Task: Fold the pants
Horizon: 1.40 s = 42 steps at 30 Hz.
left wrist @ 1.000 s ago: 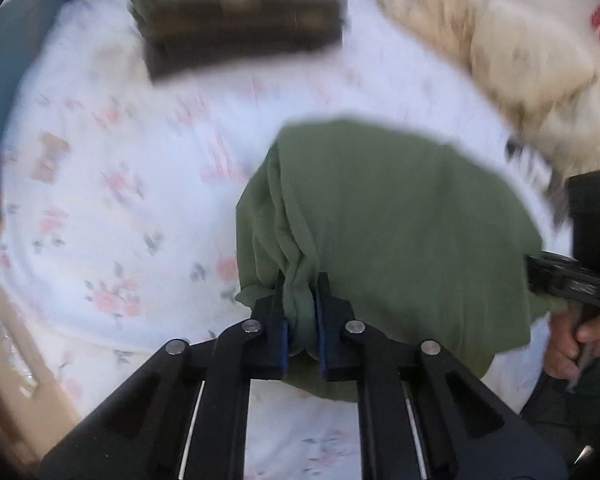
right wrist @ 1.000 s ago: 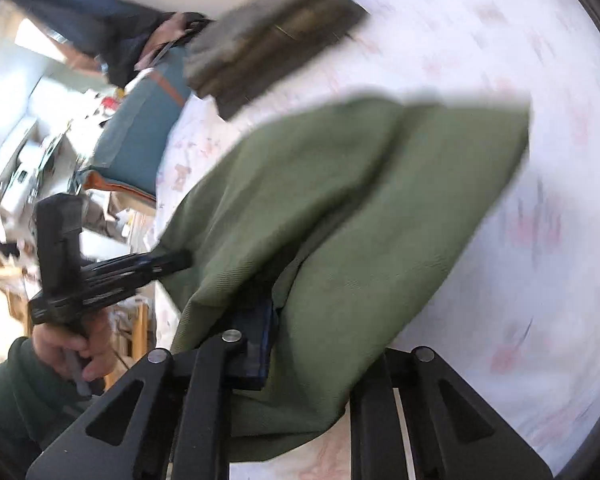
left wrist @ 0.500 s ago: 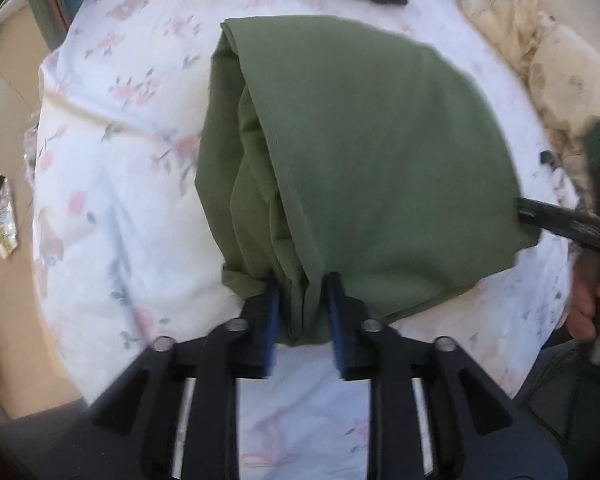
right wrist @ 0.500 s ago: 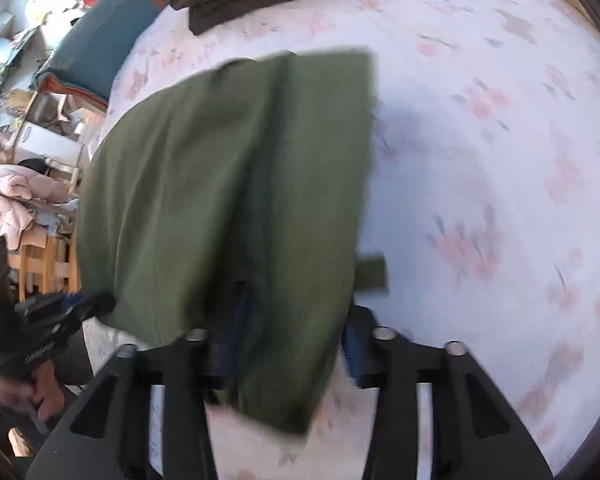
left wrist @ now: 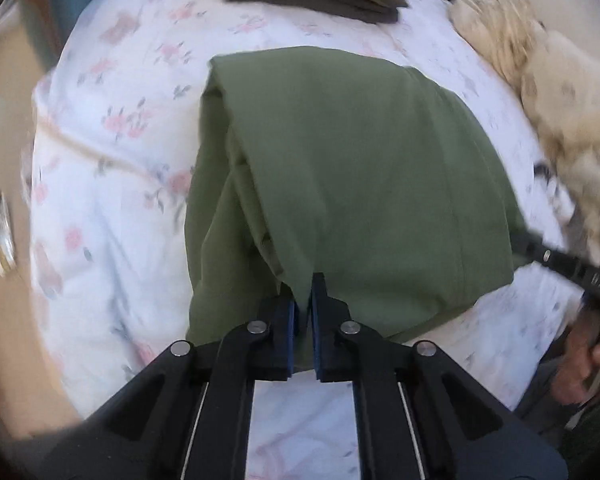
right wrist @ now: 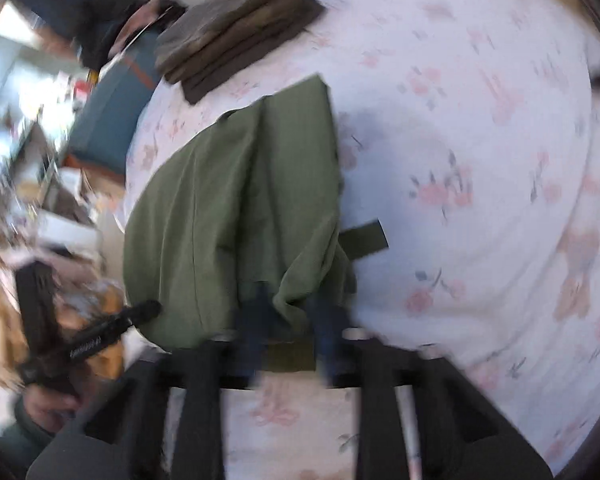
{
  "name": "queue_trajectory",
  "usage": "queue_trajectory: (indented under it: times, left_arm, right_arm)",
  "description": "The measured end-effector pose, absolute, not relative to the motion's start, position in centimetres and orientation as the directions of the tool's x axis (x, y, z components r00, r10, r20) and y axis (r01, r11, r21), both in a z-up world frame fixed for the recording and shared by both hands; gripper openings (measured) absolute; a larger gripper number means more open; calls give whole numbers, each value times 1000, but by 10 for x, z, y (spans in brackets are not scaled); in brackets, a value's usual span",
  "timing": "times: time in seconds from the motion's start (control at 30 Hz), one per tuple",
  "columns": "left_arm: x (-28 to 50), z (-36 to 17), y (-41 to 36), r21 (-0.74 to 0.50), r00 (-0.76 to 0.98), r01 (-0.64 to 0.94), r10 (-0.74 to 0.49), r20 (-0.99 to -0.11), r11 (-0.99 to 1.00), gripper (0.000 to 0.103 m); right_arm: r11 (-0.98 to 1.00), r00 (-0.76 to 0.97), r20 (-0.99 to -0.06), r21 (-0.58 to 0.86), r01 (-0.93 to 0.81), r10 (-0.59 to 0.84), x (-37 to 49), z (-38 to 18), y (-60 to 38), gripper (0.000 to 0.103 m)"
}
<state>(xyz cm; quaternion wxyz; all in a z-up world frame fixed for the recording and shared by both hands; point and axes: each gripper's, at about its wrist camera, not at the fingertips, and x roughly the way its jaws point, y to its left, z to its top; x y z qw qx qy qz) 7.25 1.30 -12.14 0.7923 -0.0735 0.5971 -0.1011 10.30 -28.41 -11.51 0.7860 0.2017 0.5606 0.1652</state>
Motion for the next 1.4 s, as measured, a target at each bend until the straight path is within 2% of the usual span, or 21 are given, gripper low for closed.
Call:
queue_trajectory:
  times: [0.17, 0.27, 0.37, 0.43, 0.5, 0.53, 0.6, 0.67, 0.77, 0.87, 0.97, 1.07, 1.2, 1.27, 1.4]
  left_arm:
    - [68, -82, 39, -274, 336, 53, -276, -901, 960, 2]
    - [66, -79, 46, -223, 342, 61, -230, -911, 973, 2]
    - [70, -110, 39, -146, 243, 45, -153, -958, 988, 8]
    - [67, -128, 45, -147, 183, 7, -146, -972, 989, 9]
    - [68, -130, 43, -151, 165, 2, -149, -975, 989, 12]
    - [68, -126, 44, -135, 167, -1, -133, -977, 991, 21]
    - [65, -109, 49, -123, 211, -18, -116, -971, 992, 31]
    - [64, -90, 53, -112, 293, -34, -97, -951, 993, 31]
    - [60, -65, 53, -90, 443, -36, -64, -894, 995, 42]
    - [68, -70, 38, -157, 450, 26, -152, -880, 987, 43]
    - [71, -88, 17, -162, 390, 93, -186, -902, 982, 43]
    - [71, -115, -4, -99, 302, 146, -139, -943, 984, 43]
    - [69, -154, -9, -27, 163, 166, -54, -985, 986, 43]
    - [67, -165, -7, -32, 127, 150, -51, -991, 988, 43]
    - [68, -162, -6, -38, 122, 144, -56, -991, 989, 43]
  right_arm:
    - [811, 367, -730, 568, -142, 576, 87, -76, -274, 4]
    - [773, 323, -713, 624, -115, 623, 81, -80, -272, 4]
    - [838, 196, -816, 541, -72, 544, 79, -119, -253, 4]
    - [886, 119, -878, 463, -34, 464, 81, -147, -246, 5]
    - [903, 75, -901, 429, -9, 428, 83, -159, -247, 14]
    - [902, 79, -899, 433, 1, 431, 84, -159, -249, 15]
    - [895, 112, -890, 446, 15, 442, 84, -145, -256, 23]
    - [910, 182, -894, 416, -11, 410, 83, -124, -262, 29]
    - [917, 306, -869, 398, -32, 388, 83, -95, -269, 31]
    - [877, 402, -798, 481, -26, 449, 90, -82, -275, 36]
    - [850, 417, -754, 519, -94, 507, 101, -78, -260, 36]
    - [862, 317, -802, 484, -149, 506, 103, -104, -242, 36]
    - [889, 110, -884, 443, -117, 455, 92, -158, -219, 26]
    - [913, 73, -914, 388, -126, 398, 85, -175, -213, 23]
    - [918, 68, -920, 374, -132, 385, 84, -172, -211, 23]
